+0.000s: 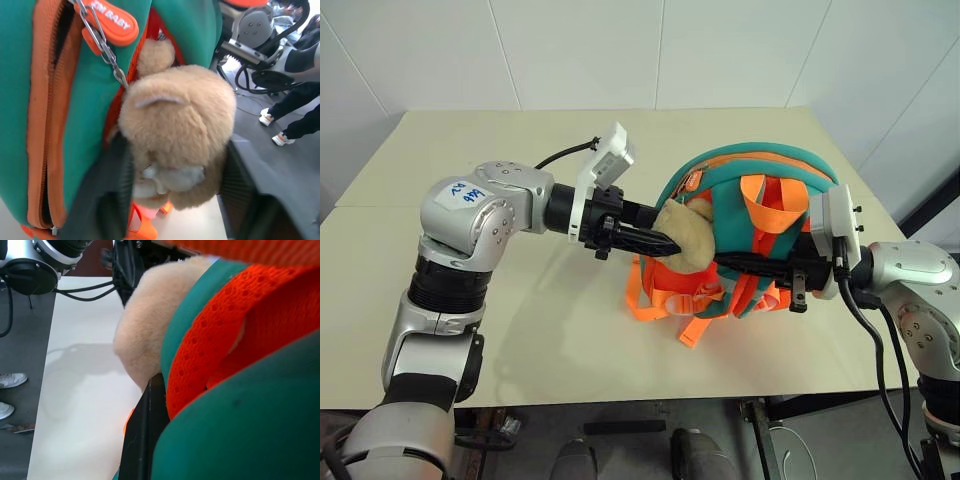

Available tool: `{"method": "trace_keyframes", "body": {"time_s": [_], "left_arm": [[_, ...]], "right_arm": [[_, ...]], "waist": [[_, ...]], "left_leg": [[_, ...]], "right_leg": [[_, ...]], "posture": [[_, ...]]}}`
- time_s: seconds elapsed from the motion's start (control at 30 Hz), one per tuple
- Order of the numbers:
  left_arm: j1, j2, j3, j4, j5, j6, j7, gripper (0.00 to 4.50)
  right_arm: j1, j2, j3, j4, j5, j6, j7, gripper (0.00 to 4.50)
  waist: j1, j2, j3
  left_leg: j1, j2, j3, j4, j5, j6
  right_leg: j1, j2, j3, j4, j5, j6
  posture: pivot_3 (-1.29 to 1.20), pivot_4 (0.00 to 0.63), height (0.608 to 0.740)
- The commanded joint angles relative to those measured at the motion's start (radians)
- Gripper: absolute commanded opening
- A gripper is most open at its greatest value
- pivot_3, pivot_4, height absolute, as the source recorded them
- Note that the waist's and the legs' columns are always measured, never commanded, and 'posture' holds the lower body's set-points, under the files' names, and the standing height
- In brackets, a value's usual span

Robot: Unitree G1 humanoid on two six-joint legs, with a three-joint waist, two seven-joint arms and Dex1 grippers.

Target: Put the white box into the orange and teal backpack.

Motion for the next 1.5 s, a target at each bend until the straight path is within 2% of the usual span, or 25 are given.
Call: {"method": "trace_keyframes", "body": {"time_s": [0.03,0.13,0.2,0.5,0.7,0.9,0.97,1.17,1.5], "left_arm": [[-0.046,0.034,0.052,-0.011,-0.078,0.033,-0.051,1.11],[-0.059,0.068,0.076,0.0,-0.111,0.049,-0.08,0.64],[-0.065,0.087,0.088,0.011,-0.122,0.05,-0.091,0.54],[-0.077,0.175,0.116,0.17,-0.09,0.0,-0.117,0.52],[-0.066,0.219,0.032,0.33,0.025,-0.103,-0.165,0.51],[-0.057,0.21,-0.074,0.442,0.135,-0.221,-0.244,0.51],[-0.046,0.208,-0.143,0.476,0.212,-0.301,-0.269,0.5],[-0.052,0.146,-0.255,0.579,0.356,-0.42,-0.295,0.49],[-0.041,0.014,-0.314,0.714,0.511,-0.55,-0.269,0.49]], "right_arm": [[0.005,0.009,-0.048,-0.052,0.035,-0.025,-0.018,0.0],[0.021,0.016,-0.061,-0.064,0.052,-0.032,-0.021,0.0],[0.035,0.024,-0.072,-0.074,0.069,-0.04,-0.023,0.0],[0.098,0.066,-0.116,-0.122,0.122,-0.07,-0.051,0.0],[0.106,0.061,-0.112,-0.137,0.129,-0.06,-0.069,0.0],[0.104,0.058,-0.102,-0.148,0.137,-0.043,-0.091,0.0],[0.104,0.058,-0.1,-0.152,0.14,-0.039,-0.098,0.0],[0.104,0.056,-0.098,-0.16,0.144,-0.029,-0.116,0.0],[0.109,0.043,-0.098,-0.177,0.156,0.019,-0.154,0.0]], "waist": [[-0.002,0.0,0.0],[-0.002,0.0,0.0],[-0.001,0.0,0.0],[-0.003,0.0,0.0],[-0.002,0.0,0.0],[-0.001,0.0,0.0],[-0.001,0.0,0.0],[0.001,0.0,0.0],[0.002,0.0,0.0]], "left_leg": [[0.0,0.0,0.0,0.0,0.0,0.0],[0.0,0.0,0.0,-0.001,0.0,0.0],[0.0,0.0,0.0,-0.001,0.0,0.0],[0.001,0.0,0.0,-0.001,0.0,0.0],[0.001,0.0,0.0,-0.002,0.0,0.0],[0.001,0.0,0.001,-0.002,0.0,0.0],[0.001,0.0,0.001,-0.002,0.0,0.0],[0.0,0.0,0.001,-0.002,0.0,0.0],[0.0,0.0,0.001,-0.002,0.0,0.001]], "right_leg": [[0.0,0.0,0.0,0.0,0.0,0.0],[0.0,0.0,0.0,0.0,0.0,0.0],[0.0,0.0,0.0,0.0,0.0,0.0],[0.0,0.0,0.0,0.0,0.0,0.0],[0.0,0.0,0.0,0.0,0.0,0.0],[0.0,0.0,0.0,-0.001,0.0,-0.001],[0.0,0.0,0.0,-0.001,0.0,-0.001],[0.0,0.0,0.0,-0.001,-0.001,-0.002],[0.0,0.0,0.0,-0.001,-0.001,-0.002]], "posture": [[0.0,0.15,0.74],[0.0,0.15,0.74],[0.0,0.15,0.74],[0.0,0.15,0.74],[0.0,0.15,0.74],[0.0,0.15,0.74],[0.0,0.15,0.74],[0.0,0.15,0.74],[0.0,0.15,0.74]]}}
